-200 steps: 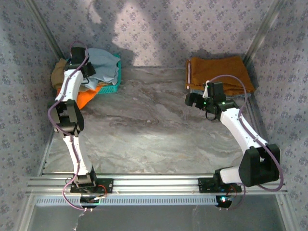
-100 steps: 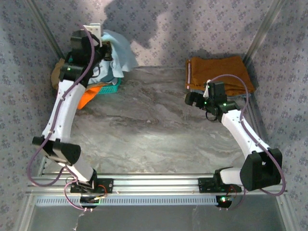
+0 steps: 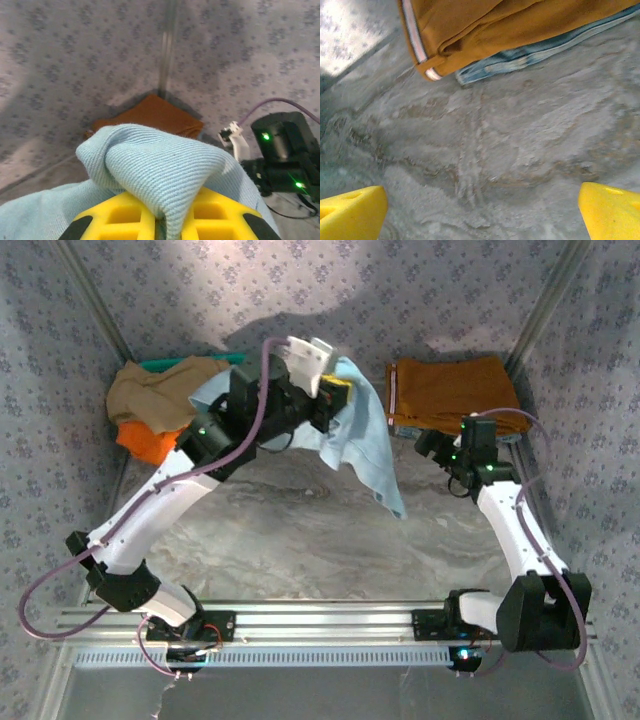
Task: Fold and stack the trousers
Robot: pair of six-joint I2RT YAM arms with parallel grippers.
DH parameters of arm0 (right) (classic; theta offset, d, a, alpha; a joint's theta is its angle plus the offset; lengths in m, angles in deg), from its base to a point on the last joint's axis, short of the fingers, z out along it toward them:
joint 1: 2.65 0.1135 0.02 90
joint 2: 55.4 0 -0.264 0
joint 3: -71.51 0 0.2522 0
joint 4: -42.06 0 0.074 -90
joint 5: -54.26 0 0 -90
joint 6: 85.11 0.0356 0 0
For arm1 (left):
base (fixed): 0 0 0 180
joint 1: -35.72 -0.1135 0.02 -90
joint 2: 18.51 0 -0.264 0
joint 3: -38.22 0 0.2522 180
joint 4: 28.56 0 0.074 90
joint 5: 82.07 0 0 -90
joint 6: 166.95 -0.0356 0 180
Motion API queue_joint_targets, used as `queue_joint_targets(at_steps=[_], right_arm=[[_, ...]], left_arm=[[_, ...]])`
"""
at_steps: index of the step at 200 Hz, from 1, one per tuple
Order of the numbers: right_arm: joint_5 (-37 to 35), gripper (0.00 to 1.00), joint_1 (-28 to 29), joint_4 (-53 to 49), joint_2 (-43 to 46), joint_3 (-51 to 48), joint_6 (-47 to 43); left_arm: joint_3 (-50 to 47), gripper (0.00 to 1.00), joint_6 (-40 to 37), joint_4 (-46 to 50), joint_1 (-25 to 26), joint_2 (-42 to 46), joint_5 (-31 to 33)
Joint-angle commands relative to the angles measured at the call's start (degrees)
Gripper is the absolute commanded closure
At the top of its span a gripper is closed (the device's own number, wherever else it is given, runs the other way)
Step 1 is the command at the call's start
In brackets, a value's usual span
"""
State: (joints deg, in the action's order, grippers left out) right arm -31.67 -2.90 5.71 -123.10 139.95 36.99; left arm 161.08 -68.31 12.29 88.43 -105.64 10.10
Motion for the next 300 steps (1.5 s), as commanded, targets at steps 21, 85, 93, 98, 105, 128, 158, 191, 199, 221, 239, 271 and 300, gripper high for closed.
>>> queue_joint_targets(at_steps=[21,85,93,98,105,128,158,191,199,221,239,271,300], right_arm=[[0.18,0.01,-5.88,-2.29,4.08,-2.61,2.68],[3.00,0.00,-7.70,-1.34,4.16,-3.90,3.05],[3.23,0.00,-7.45,-1.03,4.07,-4.02,3.23],[3.40,0.00,-7.19,-0.82,4.01,-4.01,3.24],[3.46,0.00,-6.71,-0.65,3.85,-4.02,3.24],[2.97,0.00,-3.74,0.22,2.86,-3.58,2.91],[2.05,0.00,2.05,0.78,-0.66,-1.82,1.89],[0.93,0.00,6.97,0.31,-4.88,0.89,0.06],[0.71,0.00,7.70,0.18,-5.60,1.43,-0.19],[0.58,0.00,8.99,0.30,-6.96,2.06,-0.44],[0.59,0.00,9.79,0.93,-7.69,2.04,-0.40],[1.09,0.00,10.52,1.47,-8.94,2.27,-0.39],[1.80,0.00,11.63,1.92,-10.83,3.00,-0.42]], left_arm=[[5.18,1.00,3.43,-13.02,3.45,-4.25,1.07],[-24.72,1.00,14.55,-25.05,-2.80,6.05,8.08],[-30.53,1.00,16.92,-26.26,-5.69,9.49,8.69],[-34.01,1.00,17.98,-26.55,-7.38,11.51,10.19],[-38.65,1.00,19.39,-26.27,-9.83,15.28,12.34],[-52.86,1.00,26.78,-22.03,-18.76,29.36,20.05],[-63.22,0.69,41.10,0.99,-29.83,45.80,30.61],[-65.19,0.00,42.64,15.84,-35.70,55.90,32.11],[-63.56,0.00,41.24,17.65,-36.14,56.30,33.32],[-57.29,0.00,36.36,19.34,-36.61,52.42,30.96],[-53.48,0.00,31.78,16.26,-36.39,42.65,20.00],[-46.93,0.00,25.30,9.86,-27.89,19.84,18.34],[-35.40,0.00,23.26,9.81,-24.38,0.04,23.26]])
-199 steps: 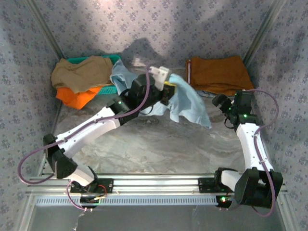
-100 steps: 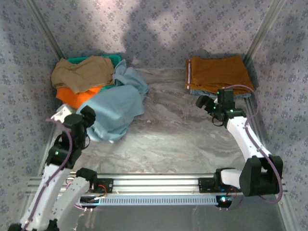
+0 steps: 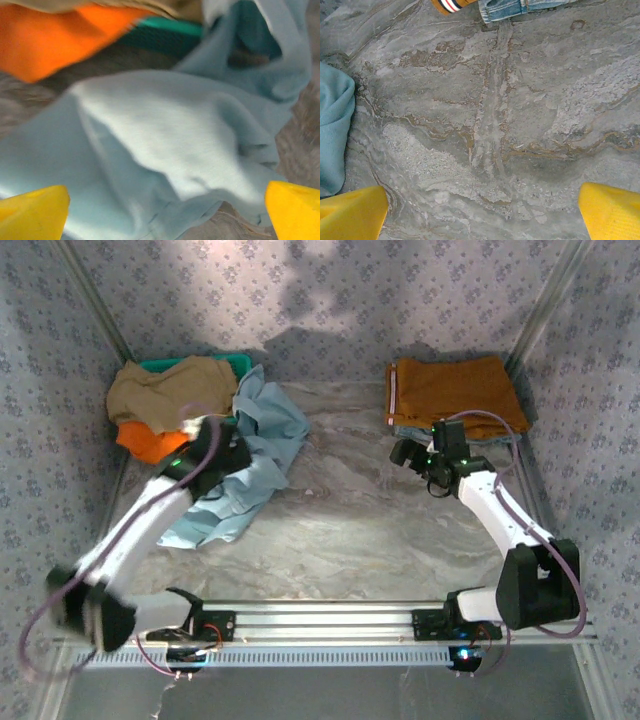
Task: Fold and stack the trousers
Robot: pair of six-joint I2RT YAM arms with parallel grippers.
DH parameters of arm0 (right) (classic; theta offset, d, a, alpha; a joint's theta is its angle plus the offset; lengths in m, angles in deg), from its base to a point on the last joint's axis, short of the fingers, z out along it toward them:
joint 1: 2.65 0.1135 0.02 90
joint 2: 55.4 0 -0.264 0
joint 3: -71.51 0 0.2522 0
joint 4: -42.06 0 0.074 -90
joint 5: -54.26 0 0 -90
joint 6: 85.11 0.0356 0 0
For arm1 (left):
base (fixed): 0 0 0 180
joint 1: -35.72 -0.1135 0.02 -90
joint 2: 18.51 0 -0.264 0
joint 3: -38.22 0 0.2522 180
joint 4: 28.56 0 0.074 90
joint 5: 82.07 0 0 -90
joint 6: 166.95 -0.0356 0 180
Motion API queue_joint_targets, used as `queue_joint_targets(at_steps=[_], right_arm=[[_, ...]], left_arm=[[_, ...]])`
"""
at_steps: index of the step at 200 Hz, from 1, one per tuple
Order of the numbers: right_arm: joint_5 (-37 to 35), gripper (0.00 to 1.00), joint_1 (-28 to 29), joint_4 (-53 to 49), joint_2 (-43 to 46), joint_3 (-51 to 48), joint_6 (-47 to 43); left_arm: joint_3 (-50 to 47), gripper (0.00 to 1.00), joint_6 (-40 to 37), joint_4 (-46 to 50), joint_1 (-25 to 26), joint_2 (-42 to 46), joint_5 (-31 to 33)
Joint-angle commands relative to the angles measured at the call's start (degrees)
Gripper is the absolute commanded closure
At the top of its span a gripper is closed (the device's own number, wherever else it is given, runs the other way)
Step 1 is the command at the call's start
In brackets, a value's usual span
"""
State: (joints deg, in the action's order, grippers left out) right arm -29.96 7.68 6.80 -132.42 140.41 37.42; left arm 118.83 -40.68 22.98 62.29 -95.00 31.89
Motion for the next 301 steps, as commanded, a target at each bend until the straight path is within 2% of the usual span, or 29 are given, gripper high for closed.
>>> queue_joint_targets(at_steps=[1,32,36,44,62,69,95,125,137,160,186,202,211,215,229,244,282,301], right_arm=[[0.15,0.00,1.12,0.88,-1.58,2.62,-0.83],[1.64,0.00,5.23,1.71,-6.46,5.30,-1.02],[1.72,0.00,6.14,1.70,-7.32,5.98,-1.18],[2.10,0.00,7.99,1.83,-9.35,7.42,-1.61],[2.96,0.00,12.90,1.44,-14.90,12.26,-2.81],[3.05,0.00,14.76,1.39,-17.48,15.28,-3.31],[2.50,0.00,21.11,1.21,-26.90,25.17,-5.24],[2.18,0.00,26.29,0.74,-40.17,38.46,-7.57],[2.76,0.00,27.38,-0.41,-45.72,44.38,-7.90],[4.49,0.00,28.08,-1.62,-54.21,53.16,-5.67],[4.11,0.03,28.35,-3.44,-58.51,57.50,-4.43],[4.92,0.13,28.34,-4.75,-60.29,58.95,-4.31],[4.88,0.26,28.52,-5.33,-61.00,59.42,-4.69],[4.62,0.34,28.56,-5.81,-61.30,59.58,-4.83],[2.38,0.71,28.37,-8.18,-60.78,59.28,-4.93],[-0.20,1.00,27.68,-6.44,-56.42,53.19,-4.40],[-7.74,1.00,24.26,2.10,-37.74,29.27,-1.30],[-10.43,1.00,22.03,3.78,-28.75,19.31,-0.75]], left_arm=[[7.04,0.00,-4.50,-1.09,1.75,-11.05,1.50],[10.67,0.00,-5.91,-2.78,0.38,-21.88,5.43],[10.54,0.05,-6.11,-3.04,-0.02,-22.58,4.85],[9.98,0.24,-6.12,-3.05,-0.81,-23.17,4.30],[6.57,0.85,-5.81,-3.84,-1.02,-19.23,4.48],[5.00,1.00,-5.96,-4.05,-0.75,-16.14,5.04],[-0.08,1.00,-3.96,-1.25,-1.56,-3.77,7.19],[-7.17,1.00,-2.10,0.01,-6.36,9.79,0.58],[-8.46,1.00,-1.83,0.79,-7.48,12.67,-2.08],[-9.99,1.00,-1.64,4.06,-7.76,17.20,-2.91],[-10.68,1.00,-2.33,6.04,-7.93,21.32,-3.56],[-10.68,1.00,-2.67,6.65,-8.03,23.18,-4.92],[-10.53,1.00,-2.66,6.93,-8.11,23.86,-5.65],[-10.44,1.00,-2.54,7.00,-8.11,24.12,-5.97],[-10.35,1.00,-2.57,6.62,-8.11,24.86,-7.93],[-9.76,1.00,-3.51,6.16,-8.07,24.75,-11.16],[-9.16,1.00,-6.16,3.10,-5.03,26.12,-19.59],[-8.25,1.00,-7.03,3.05,0.20,26.04,-19.75]])
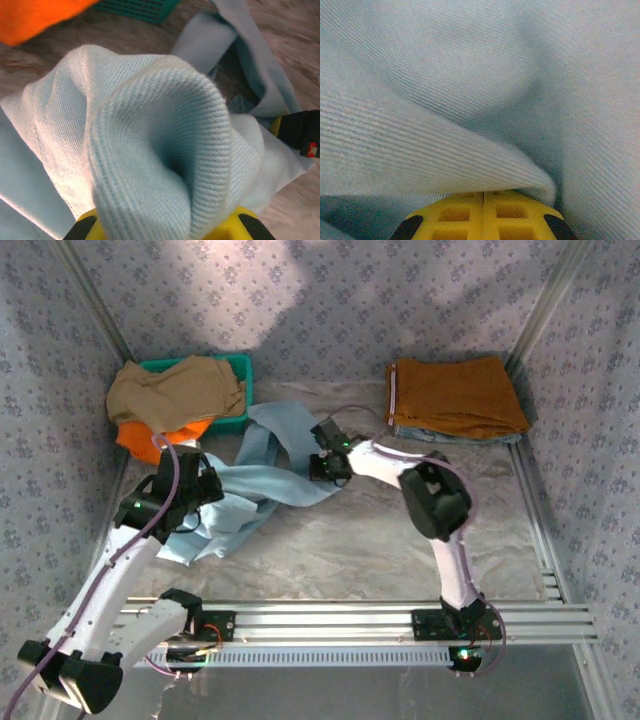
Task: Fold and stack the trousers
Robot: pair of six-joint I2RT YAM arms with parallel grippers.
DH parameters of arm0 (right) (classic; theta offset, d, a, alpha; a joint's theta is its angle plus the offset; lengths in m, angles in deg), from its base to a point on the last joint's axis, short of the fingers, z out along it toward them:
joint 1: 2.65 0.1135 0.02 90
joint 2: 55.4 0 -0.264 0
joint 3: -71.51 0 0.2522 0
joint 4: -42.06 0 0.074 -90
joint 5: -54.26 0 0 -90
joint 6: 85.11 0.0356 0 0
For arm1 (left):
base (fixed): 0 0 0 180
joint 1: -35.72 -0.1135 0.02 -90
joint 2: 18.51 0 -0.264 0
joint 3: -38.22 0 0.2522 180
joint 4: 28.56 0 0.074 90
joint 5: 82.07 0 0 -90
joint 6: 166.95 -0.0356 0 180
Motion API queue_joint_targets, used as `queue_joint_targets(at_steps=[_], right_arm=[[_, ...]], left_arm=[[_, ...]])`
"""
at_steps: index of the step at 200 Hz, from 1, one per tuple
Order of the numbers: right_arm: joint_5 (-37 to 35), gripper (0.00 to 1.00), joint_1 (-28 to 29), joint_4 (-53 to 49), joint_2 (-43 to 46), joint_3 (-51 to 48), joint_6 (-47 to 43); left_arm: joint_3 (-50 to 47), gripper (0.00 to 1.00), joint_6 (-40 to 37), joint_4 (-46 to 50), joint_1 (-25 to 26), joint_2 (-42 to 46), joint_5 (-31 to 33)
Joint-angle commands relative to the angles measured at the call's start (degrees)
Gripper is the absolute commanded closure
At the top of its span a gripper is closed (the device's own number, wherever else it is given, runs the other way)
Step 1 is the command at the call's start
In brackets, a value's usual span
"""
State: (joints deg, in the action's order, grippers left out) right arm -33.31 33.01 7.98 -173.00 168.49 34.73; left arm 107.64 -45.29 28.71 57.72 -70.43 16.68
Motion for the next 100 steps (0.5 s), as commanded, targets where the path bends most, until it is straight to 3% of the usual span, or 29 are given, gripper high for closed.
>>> queue_joint_targets(at_steps=[1,39,65,100], right_arm=[[-7.22,1.00,-3.44,2.62,12.20,-9.17,2.00],[-11.77,1.00,-7.48,-1.24,31.44,-25.15,3.98],[-13.19,1.00,-9.50,-8.47,46.16,-29.38,3.16],[-12.28,1.00,-10.68,-17.51,53.75,-22.29,-0.31]], left_arm=[[2.95,1.00,-2.45,-2.70,5.10,1.43,-4.49],[3.30,1.00,0.03,-6.99,18.67,-0.23,-4.23],[5.83,1.00,0.68,-7.23,27.06,-1.72,-3.03],[8.28,1.00,3.18,-5.98,28.35,-1.27,-1.82]])
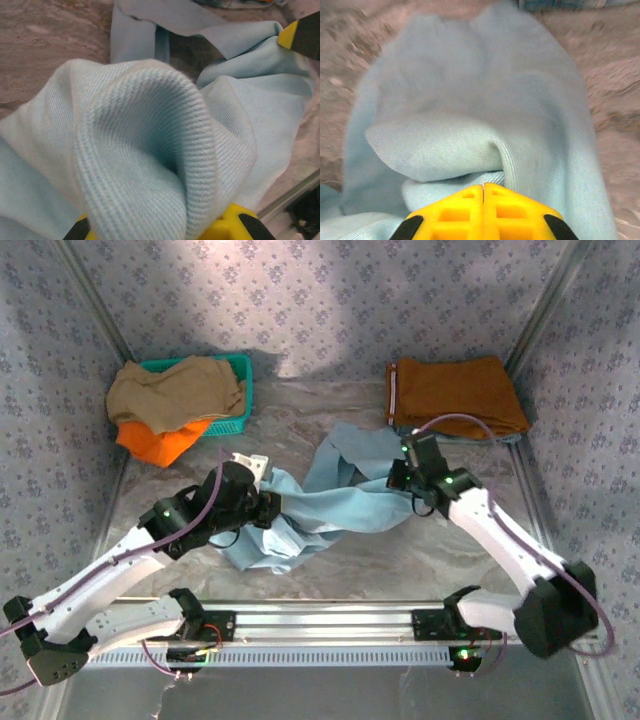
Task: Fold and stack the trousers
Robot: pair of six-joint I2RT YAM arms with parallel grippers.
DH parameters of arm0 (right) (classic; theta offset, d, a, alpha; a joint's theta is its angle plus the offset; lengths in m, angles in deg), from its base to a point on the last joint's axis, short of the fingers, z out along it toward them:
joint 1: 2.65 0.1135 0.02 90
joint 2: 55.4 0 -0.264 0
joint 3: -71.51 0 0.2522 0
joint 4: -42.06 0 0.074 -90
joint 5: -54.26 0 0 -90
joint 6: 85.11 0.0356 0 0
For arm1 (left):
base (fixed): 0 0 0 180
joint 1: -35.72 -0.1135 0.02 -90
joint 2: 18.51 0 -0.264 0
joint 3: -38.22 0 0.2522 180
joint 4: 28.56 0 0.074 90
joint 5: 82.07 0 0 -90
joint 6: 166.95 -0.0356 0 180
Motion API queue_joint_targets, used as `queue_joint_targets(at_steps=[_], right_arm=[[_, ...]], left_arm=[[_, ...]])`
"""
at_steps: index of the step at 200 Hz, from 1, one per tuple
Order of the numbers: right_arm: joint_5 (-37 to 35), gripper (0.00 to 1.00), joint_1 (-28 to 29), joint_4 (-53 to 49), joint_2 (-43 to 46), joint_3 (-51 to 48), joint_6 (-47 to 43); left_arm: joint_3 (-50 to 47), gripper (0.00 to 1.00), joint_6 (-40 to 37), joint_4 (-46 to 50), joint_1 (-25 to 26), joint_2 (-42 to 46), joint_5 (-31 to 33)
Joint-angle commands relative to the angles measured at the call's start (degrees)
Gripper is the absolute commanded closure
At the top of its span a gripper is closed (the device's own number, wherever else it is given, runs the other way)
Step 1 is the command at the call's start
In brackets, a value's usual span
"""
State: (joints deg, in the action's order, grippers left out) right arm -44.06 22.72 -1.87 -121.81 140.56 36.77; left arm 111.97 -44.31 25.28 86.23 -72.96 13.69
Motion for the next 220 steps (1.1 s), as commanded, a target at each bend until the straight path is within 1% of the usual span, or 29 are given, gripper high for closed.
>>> queue_joint_targets(at_steps=[1,12,20,23,31,45,54,68,73,77,82,83,85,87,91,94,98,110,119,129,134,140,150,160,177,191,204,217,220], right_arm=[[-1.48,1.00,-0.35,-7.72,2.54,5.90,-2.43],[-0.15,1.00,-0.93,-6.81,1.00,8.70,-3.63],[1.28,1.00,-1.71,-5.91,-1.56,11.11,-4.07],[1.93,1.00,-1.91,-5.53,-2.85,12.12,-4.36],[3.64,1.00,-2.48,-4.68,-6.71,15.99,-5.16],[6.06,1.00,-3.06,-3.33,-14.52,22.38,-5.52],[9.26,1.00,-3.13,-0.46,-20.00,26.34,-5.74],[13.30,1.00,-3.18,0.26,-29.59,34.68,-5.62],[14.65,0.97,-3.04,0.61,-32.70,37.72,-5.68],[15.29,0.92,-3.05,0.51,-35.14,40.37,-5.73],[15.29,0.81,-3.01,-0.31,-37.99,43.90,-5.70],[15.28,0.78,-3.02,-0.49,-38.52,44.58,-5.69],[15.33,0.71,-3.04,-0.81,-39.36,45.75,-5.71],[15.43,0.64,-2.97,-1.15,-40.32,47.12,-5.69],[15.66,0.54,-3.03,-1.84,-41.84,49.44,-5.76],[15.65,0.49,-2.99,-2.44,-42.74,50.98,-5.87],[15.43,0.45,-2.94,-3.42,-43.74,52.88,-5.90],[14.11,0.39,-2.65,-6.34,-44.05,55.88,-6.45],[12.24,0.33,-1.94,-7.18,-42.07,55.09,-7.65],[8.72,0.29,-0.73,-7.77,-38.69,51.98,-8.45],[7.21,0.28,-0.07,-7.89,-36.58,49.66,-9.07],[6.05,0.28,0.58,-7.54,-34.01,46.33,-9.33],[5.47,0.27,1.65,-5.96,-29.54,39.61,-9.11],[5.25,0.27,3.20,-4.52,-25.41,32.85,-8.89],[5.14,0.29,5.36,-1.58,-20.82,23.81,-7.64],[7.36,0.30,6.48,-0.06,-18.89,18.51,-6.43],[8.60,0.31,7.23,0.69,-18.24,15.16,-5.70],[8.35,0.32,7.76,1.20,-18.23,13.54,-5.48],[8.32,0.32,7.83,1.44,-18.30,11.68,-5.43]], left_arm=[[4.06,1.00,2.22,-2.55,-0.23,1.28,1.18],[4.77,1.00,2.66,-2.22,-2.25,1.09,0.92],[4.97,1.00,3.08,-1.93,-5.40,0.56,-0.21],[4.92,1.00,3.23,-2.00,-6.80,0.24,-1.80],[4.13,1.00,4.08,-3.03,-12.64,-0.45,-7.00],[1.64,1.00,5.06,-7.39,-24.17,-2.06,-19.39],[0.98,1.00,4.28,-9.07,-30.89,-4.08,-24.27],[1.62,1.00,3.13,-10.75,-40.21,-8.72,-30.50],[1.87,0.91,3.42,-11.98,-43.26,-10.29,-32.14],[1.89,0.78,3.53,-13.38,-45.26,-11.23,-33.18],[1.86,0.54,3.85,-15.18,-47.65,-12.39,-34.00],[1.87,0.52,3.93,-15.68,-48.02,-12.63,-34.12],[1.88,0.39,4.05,-16.48,-48.87,-13.14,-34.29],[2.06,0.29,4.19,-17.06,-49.61,-13.66,-34.38],[2.51,0.14,4.22,-17.70,-50.88,-14.79,-34.22],[3.23,0.05,4.08,-17.64,-51.68,-15.73,-33.85],[4.27,0.01,3.54,-17.32,-52.57,-17.02,-33.41],[7.88,0.00,1.54,-14.04,-54.05,-20.20,-32.68],[9.86,0.00,-0.08,-10.84,-53.91,-20.80,-31.31],[10.00,0.00,-1.07,-8.00,-52.87,-19.19,-28.50],[9.68,0.00,-1.57,-6.50,-51.80,-18.09,-25.83],[9.40,0.00,-2.28,-3.75,-49.87,-16.67,-20.90],[8.60,0.00,-3.27,1.07,-45.14,-14.34,-12.86],[6.39,0.00,-2.59,3.20,-39.77,-11.97,-5.96],[0.67,0.01,1.23,2.97,-30.73,-8.79,-0.57],[-3.43,0.06,4.54,0.46,-23.32,-8.42,1.61],[-4.72,0.10,5.92,-0.79,-16.64,-11.26,4.72],[-3.52,0.16,6.21,-0.77,-11.25,-16.45,9.00],[-3.06,0.18,6.08,-0.79,-10.35,-17.77,9.49]])
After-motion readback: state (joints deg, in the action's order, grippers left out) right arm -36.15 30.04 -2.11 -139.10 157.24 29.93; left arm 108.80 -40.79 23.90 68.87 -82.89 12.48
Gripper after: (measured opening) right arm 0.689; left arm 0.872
